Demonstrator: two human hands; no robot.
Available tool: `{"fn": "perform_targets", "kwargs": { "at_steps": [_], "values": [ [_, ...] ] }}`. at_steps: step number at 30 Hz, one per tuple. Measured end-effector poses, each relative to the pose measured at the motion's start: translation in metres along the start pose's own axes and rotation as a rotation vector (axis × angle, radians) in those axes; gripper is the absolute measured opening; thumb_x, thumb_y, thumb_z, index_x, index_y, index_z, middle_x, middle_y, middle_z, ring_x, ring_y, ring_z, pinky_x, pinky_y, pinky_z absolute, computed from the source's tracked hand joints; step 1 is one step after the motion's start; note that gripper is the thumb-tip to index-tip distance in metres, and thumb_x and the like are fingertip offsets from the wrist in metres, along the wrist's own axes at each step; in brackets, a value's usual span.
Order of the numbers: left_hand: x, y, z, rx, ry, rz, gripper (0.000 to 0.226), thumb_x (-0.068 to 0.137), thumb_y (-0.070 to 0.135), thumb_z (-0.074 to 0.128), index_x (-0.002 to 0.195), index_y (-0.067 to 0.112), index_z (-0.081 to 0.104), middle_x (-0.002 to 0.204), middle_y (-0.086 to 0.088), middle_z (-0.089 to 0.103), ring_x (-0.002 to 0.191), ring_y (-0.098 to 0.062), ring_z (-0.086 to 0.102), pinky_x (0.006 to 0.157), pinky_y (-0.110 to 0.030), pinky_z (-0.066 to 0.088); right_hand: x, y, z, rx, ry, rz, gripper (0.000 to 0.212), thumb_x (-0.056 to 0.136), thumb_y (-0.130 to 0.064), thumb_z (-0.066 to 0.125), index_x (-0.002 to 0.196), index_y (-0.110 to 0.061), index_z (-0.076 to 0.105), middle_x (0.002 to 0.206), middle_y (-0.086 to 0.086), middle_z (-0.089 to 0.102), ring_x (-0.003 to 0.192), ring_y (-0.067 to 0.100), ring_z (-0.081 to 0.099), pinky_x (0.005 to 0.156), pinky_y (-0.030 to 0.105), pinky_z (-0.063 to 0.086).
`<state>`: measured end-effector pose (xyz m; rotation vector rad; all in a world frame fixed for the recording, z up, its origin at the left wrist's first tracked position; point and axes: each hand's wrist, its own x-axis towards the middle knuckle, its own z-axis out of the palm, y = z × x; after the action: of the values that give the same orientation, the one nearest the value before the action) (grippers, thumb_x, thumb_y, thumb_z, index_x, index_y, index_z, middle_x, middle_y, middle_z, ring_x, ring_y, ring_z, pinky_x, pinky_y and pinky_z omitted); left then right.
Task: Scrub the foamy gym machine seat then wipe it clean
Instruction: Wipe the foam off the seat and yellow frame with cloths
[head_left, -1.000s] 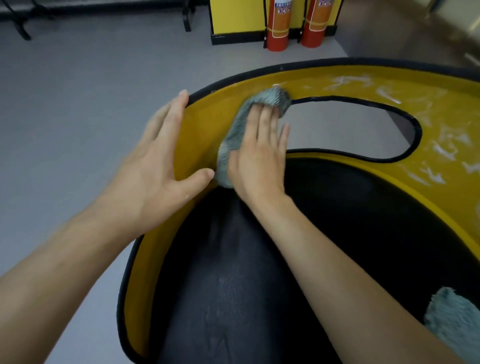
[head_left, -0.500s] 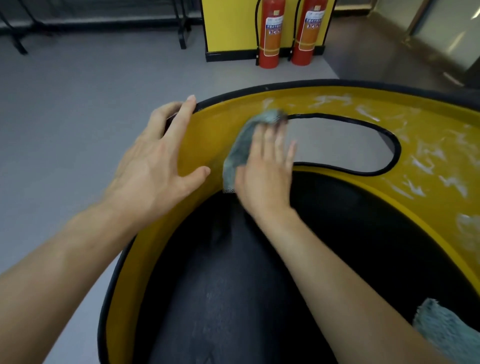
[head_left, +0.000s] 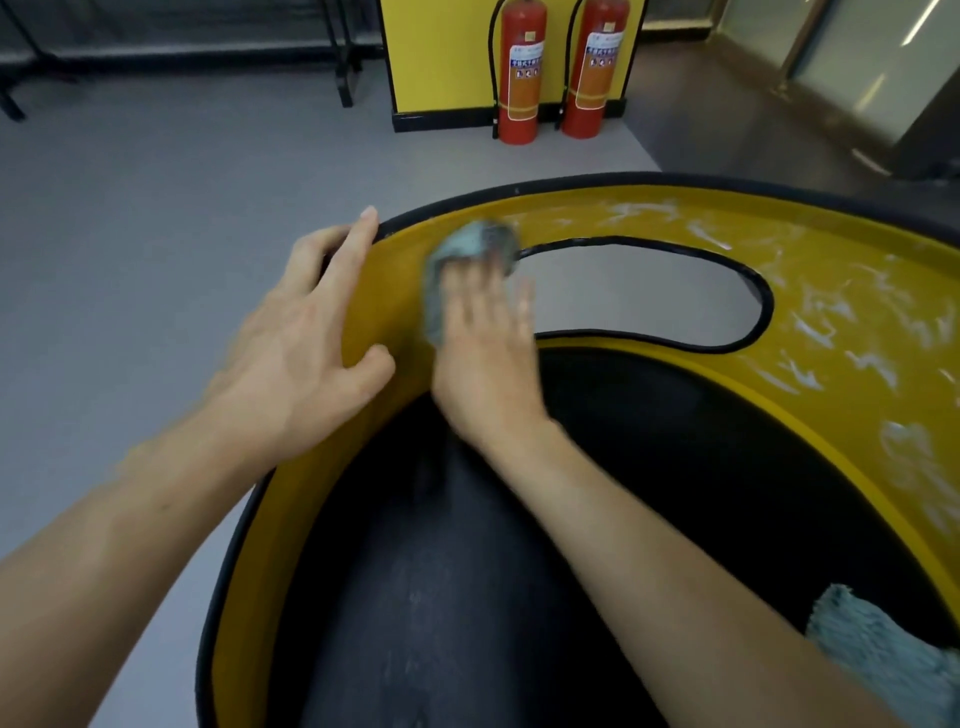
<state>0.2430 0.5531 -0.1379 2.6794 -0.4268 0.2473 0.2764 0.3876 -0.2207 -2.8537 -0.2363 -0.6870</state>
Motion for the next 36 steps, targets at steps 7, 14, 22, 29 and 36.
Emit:
{"fn": "perform_targets", "kwargs": {
  "at_steps": [7, 14, 22, 29, 36],
  "values": [
    [0.002, 0.003, -0.007, 0.013, -0.059, 0.0, 0.118, 0.071, 0.068, 0.068, 0.16, 0.038, -0.002, 0.158, 0.011, 0.019, 0.123, -0.016, 0.043, 0.086, -0.031, 0.041, 0.01, 0.072, -0.009, -0.025, 0.047, 0.234, 0.074, 0.101, -0.034, 0.041, 0.161, -0.006, 0.009, 0.169, 0.016, 0.007, 0.157, 0.031, -0.001, 0.124, 0.06, 0.005],
    [0.003, 0.001, -0.007, 0.061, -0.063, 0.026, 0.131, 0.057, 0.08, 0.062, 0.161, 0.033, -0.002, 0.16, 0.009, 0.017, 0.134, -0.026, 0.041, 0.09, -0.038, 0.045, -0.003, 0.012, 0.0, 0.058, -0.096, -0.057, 0.092, 0.097, -0.076, 0.023, 0.16, -0.009, 0.019, 0.168, 0.013, 0.017, 0.157, 0.029, 0.0, 0.123, 0.061, 0.004],
    [0.001, 0.0, -0.007, 0.078, -0.054, 0.035, 0.134, 0.058, 0.079, 0.065, 0.161, 0.033, -0.006, 0.161, 0.012, 0.01, 0.139, -0.024, 0.036, 0.093, -0.038, 0.048, 0.002, 0.085, -0.018, -0.043, -0.086, 0.225, 0.09, 0.097, -0.078, 0.008, 0.162, -0.016, 0.004, 0.17, 0.006, -0.002, 0.156, 0.022, -0.014, 0.122, 0.063, -0.003],
    [0.003, 0.0, -0.004, 0.071, -0.029, 0.04, 0.134, 0.055, 0.075, 0.068, 0.161, 0.032, -0.002, 0.16, 0.019, 0.006, 0.14, -0.022, 0.035, 0.094, -0.039, 0.046, -0.004, -0.007, 0.001, 0.097, -0.035, -0.167, 0.07, 0.104, -0.053, 0.028, 0.156, -0.007, 0.032, 0.164, 0.016, 0.03, 0.156, 0.034, 0.009, 0.121, 0.063, 0.011],
    [0.003, 0.0, -0.004, 0.059, -0.029, 0.03, 0.133, 0.058, 0.066, 0.077, 0.162, 0.031, 0.0, 0.159, 0.019, 0.009, 0.141, -0.021, 0.032, 0.1, -0.041, 0.043, 0.004, 0.022, -0.009, -0.083, -0.012, -0.338, 0.07, 0.103, -0.059, 0.031, 0.157, -0.015, 0.034, 0.165, 0.011, 0.028, 0.156, 0.025, 0.012, 0.121, 0.065, 0.007]
  ]
}}
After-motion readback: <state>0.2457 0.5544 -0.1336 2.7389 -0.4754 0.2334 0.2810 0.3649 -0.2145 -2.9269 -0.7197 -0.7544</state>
